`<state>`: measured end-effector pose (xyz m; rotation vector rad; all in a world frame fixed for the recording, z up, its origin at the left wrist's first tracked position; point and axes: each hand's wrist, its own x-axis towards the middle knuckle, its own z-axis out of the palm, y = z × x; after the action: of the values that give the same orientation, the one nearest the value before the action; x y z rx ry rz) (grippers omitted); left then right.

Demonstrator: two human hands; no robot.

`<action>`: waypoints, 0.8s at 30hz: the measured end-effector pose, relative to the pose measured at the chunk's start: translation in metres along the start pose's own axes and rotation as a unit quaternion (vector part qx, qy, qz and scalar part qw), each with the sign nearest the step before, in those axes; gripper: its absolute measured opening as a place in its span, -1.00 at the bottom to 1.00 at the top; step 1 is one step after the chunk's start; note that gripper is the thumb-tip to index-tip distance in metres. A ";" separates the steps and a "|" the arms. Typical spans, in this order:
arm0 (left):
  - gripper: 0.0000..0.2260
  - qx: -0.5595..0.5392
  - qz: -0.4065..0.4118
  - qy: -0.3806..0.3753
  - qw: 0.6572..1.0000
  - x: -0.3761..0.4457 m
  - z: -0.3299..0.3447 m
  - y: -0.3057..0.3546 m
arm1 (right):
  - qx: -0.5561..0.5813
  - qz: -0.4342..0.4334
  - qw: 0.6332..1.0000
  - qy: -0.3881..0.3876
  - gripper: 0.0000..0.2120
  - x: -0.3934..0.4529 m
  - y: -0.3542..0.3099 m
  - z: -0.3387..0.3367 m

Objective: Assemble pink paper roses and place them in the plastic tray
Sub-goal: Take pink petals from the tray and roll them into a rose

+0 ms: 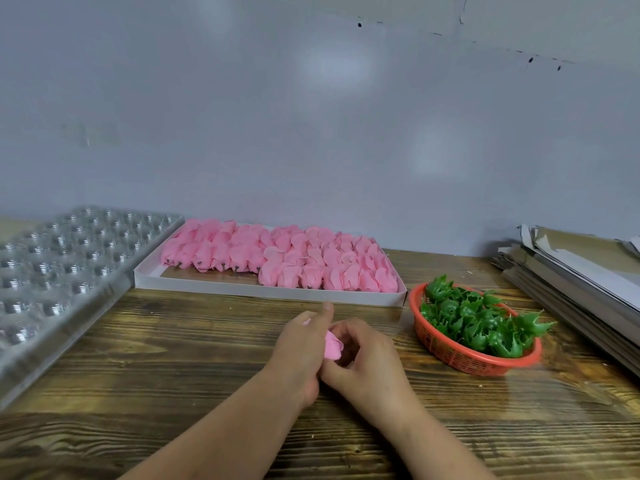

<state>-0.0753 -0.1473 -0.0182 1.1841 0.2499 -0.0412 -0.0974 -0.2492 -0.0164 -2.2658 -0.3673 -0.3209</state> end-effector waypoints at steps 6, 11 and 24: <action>-0.69 0.040 0.012 0.007 0.999 -0.003 0.001 0.000 | 0.054 0.020 0.998 -0.028 -0.90 0.002 -0.001 -0.001; -0.73 0.039 0.006 0.006 0.999 -0.005 0.000 0.000 | 0.144 0.027 0.987 -0.069 -0.91 0.003 -0.003 -0.003; -0.71 0.061 -0.007 0.001 0.998 -0.010 0.001 0.006 | 0.210 0.063 0.971 -0.093 -0.72 0.001 -0.007 -0.005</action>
<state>-0.0835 -0.1465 -0.0105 1.3031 0.2591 -0.0679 -0.0994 -0.2481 -0.0079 -1.8929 -0.3480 0.0360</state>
